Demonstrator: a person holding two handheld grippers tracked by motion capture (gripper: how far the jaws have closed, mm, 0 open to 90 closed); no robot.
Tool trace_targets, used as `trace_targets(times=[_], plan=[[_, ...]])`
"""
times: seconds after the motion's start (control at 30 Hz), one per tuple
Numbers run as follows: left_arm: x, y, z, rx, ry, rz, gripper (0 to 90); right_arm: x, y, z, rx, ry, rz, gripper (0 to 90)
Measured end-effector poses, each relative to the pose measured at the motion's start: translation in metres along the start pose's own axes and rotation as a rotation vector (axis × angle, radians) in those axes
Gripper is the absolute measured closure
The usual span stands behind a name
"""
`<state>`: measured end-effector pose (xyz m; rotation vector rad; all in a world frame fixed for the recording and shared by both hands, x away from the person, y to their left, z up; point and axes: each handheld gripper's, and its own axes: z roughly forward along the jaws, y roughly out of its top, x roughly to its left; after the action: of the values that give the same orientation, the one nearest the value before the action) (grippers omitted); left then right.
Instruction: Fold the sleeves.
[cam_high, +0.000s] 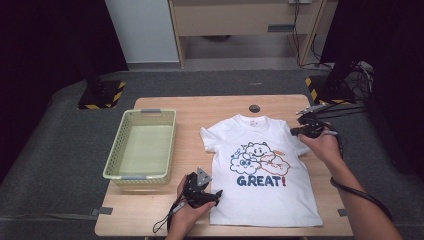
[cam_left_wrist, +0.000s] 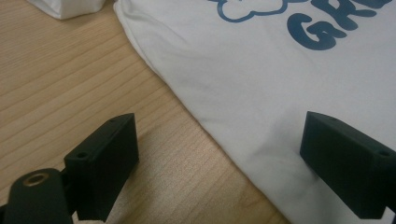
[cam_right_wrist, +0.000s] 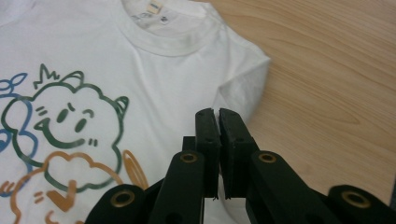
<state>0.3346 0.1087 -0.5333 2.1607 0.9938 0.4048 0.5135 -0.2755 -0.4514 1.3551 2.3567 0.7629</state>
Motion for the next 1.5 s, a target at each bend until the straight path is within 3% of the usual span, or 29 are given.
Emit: trace_targets(times=[0.17, 0.43, 0.5, 0.57, 0.73, 0.97, 1.07, 1.2, 1.27, 1.4, 1.5], plan=[[0.000, 0.000, 0.000, 0.000, 0.002, -0.001, 11.0, 0.019, 0.019, 0.019, 0.040, -0.024, -0.020, 86.9], [0.000, 0.000, 0.000, -0.001, -0.002, 0.000, 10.9, 0.025, 0.028, 0.051, 0.082, -0.042, 0.037, 86.3], [0.000, 0.000, 0.000, 0.000, -0.002, 0.000, 10.9, 0.024, 0.027, 0.054, 0.078, -0.033, 0.049, 83.4], [0.000, 0.000, 0.000, 0.001, -0.003, 0.001, 10.9, 0.024, 0.024, 0.055, 0.053, -0.013, 0.041, 73.7], [0.000, 0.001, 0.001, 0.003, 0.000, 0.002, 9.9, 0.027, 0.015, 0.046, -0.026, 0.036, 0.035, 41.9], [-0.006, 0.004, 0.000, 0.015, -0.016, 0.039, 7.8, 0.037, -0.008, 0.031, -0.104, 0.060, -0.020, 13.3], [-0.011, 0.011, -0.001, 0.037, -0.019, 0.065, 8.5, 0.043, -0.021, 0.023, -0.123, 0.084, -0.033, 7.7], [-0.014, 0.018, -0.002, 0.043, -0.018, 0.085, 9.3, 0.049, -0.036, 0.013, -0.136, 0.102, -0.038, 6.7], [-0.013, 0.024, -0.003, 0.052, -0.009, 0.099, 9.3, 0.054, -0.049, 0.004, -0.138, 0.107, -0.066, 6.6], [-0.006, 0.032, 0.001, 0.055, -0.010, 0.078, 8.8, 0.060, -0.071, -0.010, -0.127, 0.113, -0.092, 6.3], [0.004, 0.037, 0.007, 0.065, -0.007, 0.056, 8.7, 0.063, -0.077, -0.013, -0.121, 0.112, -0.092, 7.0]])
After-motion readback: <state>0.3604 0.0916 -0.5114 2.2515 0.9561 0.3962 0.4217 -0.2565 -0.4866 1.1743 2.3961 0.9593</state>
